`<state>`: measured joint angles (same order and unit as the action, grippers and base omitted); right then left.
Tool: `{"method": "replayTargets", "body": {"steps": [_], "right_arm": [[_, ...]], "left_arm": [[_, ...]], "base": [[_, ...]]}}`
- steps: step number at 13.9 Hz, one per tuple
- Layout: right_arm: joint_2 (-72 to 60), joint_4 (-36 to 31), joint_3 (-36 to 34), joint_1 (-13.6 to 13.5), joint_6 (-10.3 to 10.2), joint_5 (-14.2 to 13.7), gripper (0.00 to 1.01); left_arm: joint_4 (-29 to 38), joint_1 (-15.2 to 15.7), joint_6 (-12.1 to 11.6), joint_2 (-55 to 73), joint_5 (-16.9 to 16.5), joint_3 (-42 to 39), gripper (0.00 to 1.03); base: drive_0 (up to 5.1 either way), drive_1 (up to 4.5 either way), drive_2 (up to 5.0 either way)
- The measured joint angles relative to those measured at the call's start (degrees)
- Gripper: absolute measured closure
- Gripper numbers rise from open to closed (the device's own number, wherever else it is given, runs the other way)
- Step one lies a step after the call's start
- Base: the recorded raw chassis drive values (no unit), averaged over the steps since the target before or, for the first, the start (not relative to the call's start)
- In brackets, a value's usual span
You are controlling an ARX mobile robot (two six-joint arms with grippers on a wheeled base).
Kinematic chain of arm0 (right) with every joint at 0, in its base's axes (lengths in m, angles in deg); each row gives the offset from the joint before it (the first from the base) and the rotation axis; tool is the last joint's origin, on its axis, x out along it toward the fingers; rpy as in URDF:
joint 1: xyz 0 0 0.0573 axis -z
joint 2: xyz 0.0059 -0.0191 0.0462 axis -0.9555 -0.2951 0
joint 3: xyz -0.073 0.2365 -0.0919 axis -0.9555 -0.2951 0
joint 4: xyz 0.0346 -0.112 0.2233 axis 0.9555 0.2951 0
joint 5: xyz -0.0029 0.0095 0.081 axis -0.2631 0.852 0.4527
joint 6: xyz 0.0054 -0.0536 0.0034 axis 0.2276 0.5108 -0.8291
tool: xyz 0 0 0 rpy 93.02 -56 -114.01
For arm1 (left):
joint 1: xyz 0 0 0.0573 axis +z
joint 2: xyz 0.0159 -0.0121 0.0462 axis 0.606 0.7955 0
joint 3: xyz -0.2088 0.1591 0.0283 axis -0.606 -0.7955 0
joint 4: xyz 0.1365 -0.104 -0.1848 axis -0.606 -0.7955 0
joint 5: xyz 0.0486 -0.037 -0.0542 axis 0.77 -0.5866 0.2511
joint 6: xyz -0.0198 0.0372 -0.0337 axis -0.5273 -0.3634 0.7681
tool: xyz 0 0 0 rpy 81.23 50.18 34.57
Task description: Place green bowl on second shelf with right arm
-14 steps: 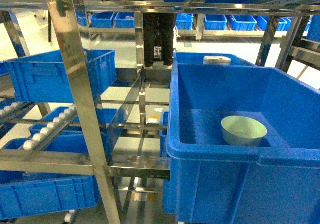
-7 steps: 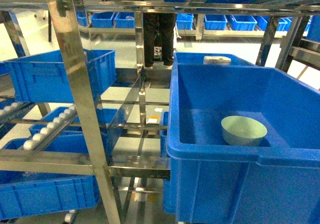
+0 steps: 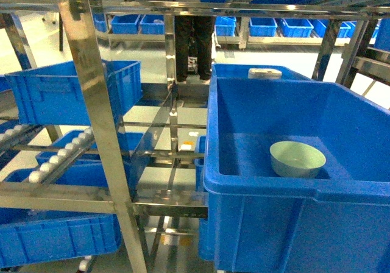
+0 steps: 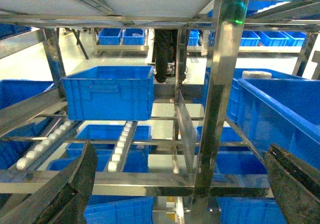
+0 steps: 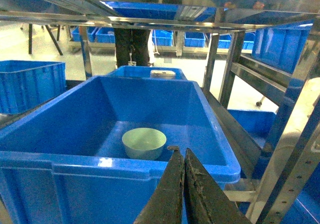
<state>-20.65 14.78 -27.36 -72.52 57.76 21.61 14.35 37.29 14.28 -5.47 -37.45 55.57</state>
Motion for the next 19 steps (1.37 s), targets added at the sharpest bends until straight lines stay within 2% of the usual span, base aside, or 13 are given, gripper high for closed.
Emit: {"method": "replayTargets", "body": {"steps": [2,3,4,5,6,8,19], "right_arm": [[0.02,-0.15,0.00,-0.04,0.00,-0.02,0.99],[0.02,0.07,0.00,-0.04,0.00,-0.02,0.96],[0.02,0.07,0.00,-0.04,0.00,-0.02,0.81],[0.02,0.07,0.00,-0.04,0.00,-0.02,0.61],[0.02,0.04,0.00,-0.04,-0.02,-0.02,0.08],[0.02,0.04,0.00,-0.04,-0.07,-0.02,0.03],[0.02,0.04,0.00,-0.04,-0.07,-0.02,0.03]], "left_arm": [[-0.02,0.00,0.00,0.00,0.07,0.00,0.05],[-0.02,0.00,0.00,0.00,0.04,0.00,0.05],[-0.02,0.00,0.00,0.00,0.02,0.00,0.05],[-0.02,0.00,0.00,0.00,0.02,0.00,0.05],[-0.02,0.00,0.00,0.00,0.02,0.00,0.05],[-0.02,0.00,0.00,0.00,0.02,0.00,0.05],[-0.02,0.00,0.00,0.00,0.02,0.00,0.05]], "base": [[0.0,0.00,0.0],[0.0,0.00,0.0],[0.0,0.00,0.0],[0.0,0.00,0.0],[0.0,0.00,0.0],[0.0,0.00,0.0],[0.0,0.00,0.0]]}}
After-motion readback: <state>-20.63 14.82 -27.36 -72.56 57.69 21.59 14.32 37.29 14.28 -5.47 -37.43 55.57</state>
